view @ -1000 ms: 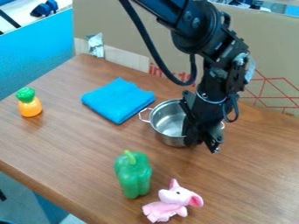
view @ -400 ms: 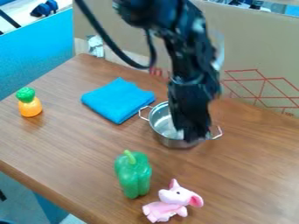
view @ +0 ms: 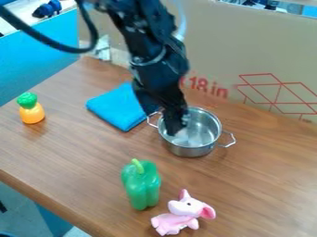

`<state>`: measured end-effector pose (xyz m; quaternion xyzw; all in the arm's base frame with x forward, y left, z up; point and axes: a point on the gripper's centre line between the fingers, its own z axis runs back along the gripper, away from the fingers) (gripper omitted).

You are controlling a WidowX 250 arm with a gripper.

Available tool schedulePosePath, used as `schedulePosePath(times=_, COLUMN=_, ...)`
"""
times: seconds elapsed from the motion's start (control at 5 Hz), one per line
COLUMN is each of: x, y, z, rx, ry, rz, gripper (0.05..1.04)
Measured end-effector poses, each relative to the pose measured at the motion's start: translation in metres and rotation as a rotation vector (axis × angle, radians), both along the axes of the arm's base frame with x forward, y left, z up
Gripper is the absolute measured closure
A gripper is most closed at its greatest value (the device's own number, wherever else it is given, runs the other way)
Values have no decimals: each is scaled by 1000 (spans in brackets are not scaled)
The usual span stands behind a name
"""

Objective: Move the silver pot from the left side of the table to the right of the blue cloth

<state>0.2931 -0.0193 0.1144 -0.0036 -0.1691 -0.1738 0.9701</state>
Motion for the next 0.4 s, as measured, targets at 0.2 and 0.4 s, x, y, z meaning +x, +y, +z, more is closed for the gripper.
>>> schedulePosePath(times=0.2, x=-30, y=26, z=-9, rx=85, ry=173, rz=189, gripper=75)
schedulePosePath(times=0.4, x=-50, y=27, z=-17, rx=58, ry=220, rz=163, gripper=76)
